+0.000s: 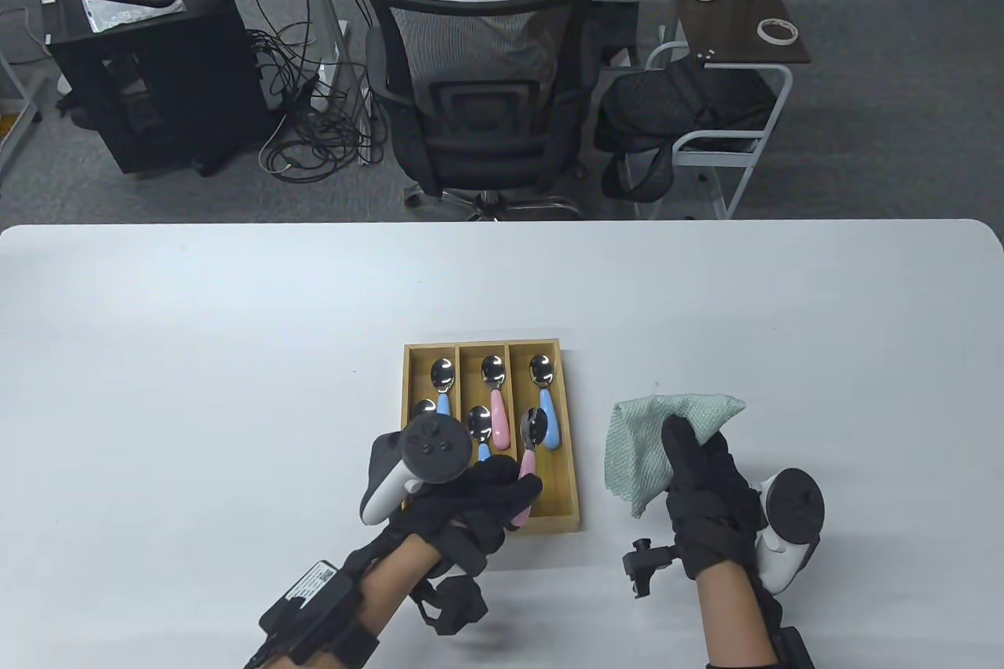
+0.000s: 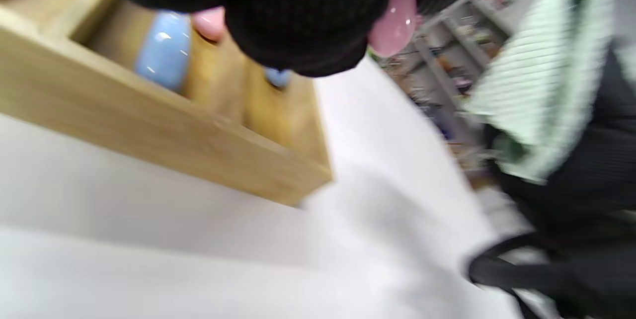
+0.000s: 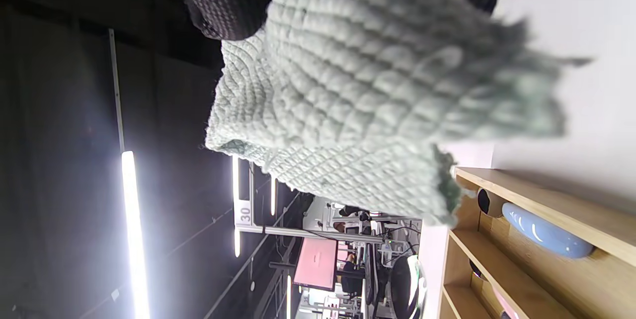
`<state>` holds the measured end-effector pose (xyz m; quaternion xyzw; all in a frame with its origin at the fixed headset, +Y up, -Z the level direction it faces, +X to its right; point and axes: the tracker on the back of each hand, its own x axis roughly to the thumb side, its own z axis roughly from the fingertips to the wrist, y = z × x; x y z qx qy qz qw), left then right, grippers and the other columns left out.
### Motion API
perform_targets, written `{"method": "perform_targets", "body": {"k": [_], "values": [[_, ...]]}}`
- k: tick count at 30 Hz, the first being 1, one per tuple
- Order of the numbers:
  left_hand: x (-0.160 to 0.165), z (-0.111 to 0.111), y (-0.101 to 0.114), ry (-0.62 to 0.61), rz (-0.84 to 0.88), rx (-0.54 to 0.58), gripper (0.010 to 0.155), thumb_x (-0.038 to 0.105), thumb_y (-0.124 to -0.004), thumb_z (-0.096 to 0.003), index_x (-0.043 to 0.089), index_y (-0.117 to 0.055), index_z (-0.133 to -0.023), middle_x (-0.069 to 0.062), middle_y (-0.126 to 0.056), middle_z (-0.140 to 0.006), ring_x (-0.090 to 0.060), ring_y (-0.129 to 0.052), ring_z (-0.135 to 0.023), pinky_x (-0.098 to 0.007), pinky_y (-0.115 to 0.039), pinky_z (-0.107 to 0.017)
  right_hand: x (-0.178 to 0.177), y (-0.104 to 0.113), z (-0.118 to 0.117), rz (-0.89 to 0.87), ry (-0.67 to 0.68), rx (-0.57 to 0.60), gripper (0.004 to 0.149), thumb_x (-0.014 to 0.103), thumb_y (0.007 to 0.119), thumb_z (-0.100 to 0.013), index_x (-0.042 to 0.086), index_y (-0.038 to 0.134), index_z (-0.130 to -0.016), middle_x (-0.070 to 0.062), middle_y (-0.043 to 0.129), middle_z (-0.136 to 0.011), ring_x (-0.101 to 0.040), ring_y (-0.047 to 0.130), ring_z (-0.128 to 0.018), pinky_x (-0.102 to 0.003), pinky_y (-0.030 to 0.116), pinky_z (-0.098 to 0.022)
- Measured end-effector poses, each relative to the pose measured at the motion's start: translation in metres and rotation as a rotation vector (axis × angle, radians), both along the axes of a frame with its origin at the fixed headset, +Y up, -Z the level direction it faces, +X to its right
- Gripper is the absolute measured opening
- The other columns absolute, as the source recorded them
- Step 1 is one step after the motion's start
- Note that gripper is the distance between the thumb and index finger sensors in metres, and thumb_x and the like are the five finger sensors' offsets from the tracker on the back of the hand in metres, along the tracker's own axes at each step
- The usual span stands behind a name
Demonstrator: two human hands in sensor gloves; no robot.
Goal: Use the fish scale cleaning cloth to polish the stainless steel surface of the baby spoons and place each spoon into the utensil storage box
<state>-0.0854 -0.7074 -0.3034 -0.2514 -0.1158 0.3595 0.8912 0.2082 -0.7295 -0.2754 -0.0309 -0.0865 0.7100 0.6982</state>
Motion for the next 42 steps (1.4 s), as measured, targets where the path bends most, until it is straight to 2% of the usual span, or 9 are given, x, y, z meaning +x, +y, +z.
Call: {"method": "perform_targets", "body": {"k": [5, 10, 20, 27, 30, 33, 35, 37, 42], "values": [[0.021, -0.024, -0.008, 0.049, -0.224, -0.011, 0.060, 0.048, -0.062, -0.0650, -0.002, -0.069, -0.097, -0.004, -0.090, -0.068, -0.008, -0.100, -0.030, -0.028, -0.089, -0.022, -0.005, 0.004, 0.001, 0.065, 0.018, 0.024, 0.054, 0.042, 0.067, -0.065, 0.005, 0.053, -0.103, -0.003, 0.082, -0.086, -0.016, 0.100, -0.061, -0.036, 0.090, -0.049], [0.028, -0.035, -0.022, 0.078, -0.254, -0.112, 0.060, 0.049, -0.063, -0.0645, -0.003, -0.070, -0.096, -0.003, -0.093, -0.065, -0.007, -0.103, -0.028, -0.027, -0.091, -0.020, -0.006, 0.004, 0.000, 0.079, 0.037, 0.040, 0.056, 0.042, 0.066, -0.065, 0.005, 0.052, -0.104, -0.005, 0.080, -0.089, -0.019, 0.099, -0.064, -0.038, 0.089, -0.051], [0.038, -0.032, -0.021, 0.093, -0.538, 0.044, 0.060, 0.054, -0.064, -0.0628, 0.002, -0.072, -0.091, 0.003, -0.095, -0.061, -0.003, -0.105, -0.024, -0.022, -0.094, -0.016, -0.004, 0.007, -0.001, 0.082, 0.044, 0.052, 0.056, 0.043, 0.065, -0.066, 0.004, 0.052, -0.104, -0.005, 0.080, -0.089, -0.020, 0.098, -0.065, -0.039, 0.088, -0.052], [0.008, -0.016, 0.005, 0.067, -0.368, 0.123, 0.059, 0.055, -0.060, -0.0634, 0.007, -0.069, -0.096, 0.001, -0.093, -0.069, -0.010, -0.106, -0.035, -0.029, -0.093, -0.026, -0.003, 0.008, 0.000, 0.081, 0.037, 0.038, 0.053, 0.042, 0.065, -0.066, 0.007, 0.054, -0.104, -0.006, 0.080, -0.089, -0.021, 0.098, -0.065, -0.039, 0.088, -0.051], [-0.027, -0.005, 0.023, 0.116, -0.287, 0.212, 0.057, 0.055, -0.059, -0.0637, 0.009, -0.070, -0.097, -0.001, -0.093, -0.075, -0.016, -0.107, -0.044, -0.033, -0.093, -0.032, 0.000, 0.015, 0.001, 0.097, 0.035, 0.043, 0.051, 0.042, 0.065, -0.066, 0.010, 0.055, -0.104, -0.010, 0.078, -0.092, -0.025, 0.096, -0.068, -0.043, 0.086, -0.053], [-0.067, 0.001, 0.031, 0.097, -0.086, 0.238, 0.058, 0.054, -0.058, -0.0639, 0.010, -0.066, -0.101, -0.004, -0.088, -0.084, -0.023, -0.104, -0.058, -0.040, -0.090, -0.043, 0.003, 0.020, -0.001, 0.136, 0.016, 0.028, 0.050, 0.042, 0.064, -0.066, 0.011, 0.056, -0.104, -0.016, 0.073, -0.096, -0.033, 0.091, -0.074, -0.049, 0.081, -0.056], [-0.093, 0.005, 0.031, 0.090, 0.092, 0.259, 0.059, 0.054, -0.057, -0.0641, 0.011, -0.064, -0.103, -0.006, -0.085, -0.089, -0.027, -0.101, -0.066, -0.044, -0.088, -0.048, 0.005, 0.023, -0.008, 0.172, -0.007, -0.008, 0.050, 0.042, 0.064, -0.066, 0.010, 0.056, -0.104, -0.018, 0.070, -0.098, -0.037, 0.088, -0.077, -0.053, 0.079, -0.058], [-0.118, 0.010, 0.027, 0.162, 0.235, 0.264, 0.059, 0.054, -0.057, -0.0643, 0.011, -0.064, -0.104, -0.007, -0.085, -0.089, -0.028, -0.100, -0.067, -0.046, -0.087, -0.049, 0.006, 0.027, -0.018, 0.211, -0.005, -0.046, 0.050, 0.042, 0.064, -0.066, 0.010, 0.056, -0.105, -0.019, 0.069, -0.099, -0.040, 0.086, -0.079, -0.054, 0.077, -0.058], [-0.166, 0.015, 0.008, 0.316, 0.342, 0.302, 0.060, 0.054, -0.056, -0.0646, 0.010, -0.063, -0.104, -0.007, -0.084, -0.090, -0.029, -0.100, -0.068, -0.046, -0.086, -0.050, 0.004, 0.039, -0.050, 0.566, -0.030, -0.178, 0.052, 0.042, 0.066, -0.066, 0.009, 0.057, -0.104, -0.017, 0.073, -0.098, -0.043, 0.085, -0.079, -0.057, 0.076, -0.058]]}}
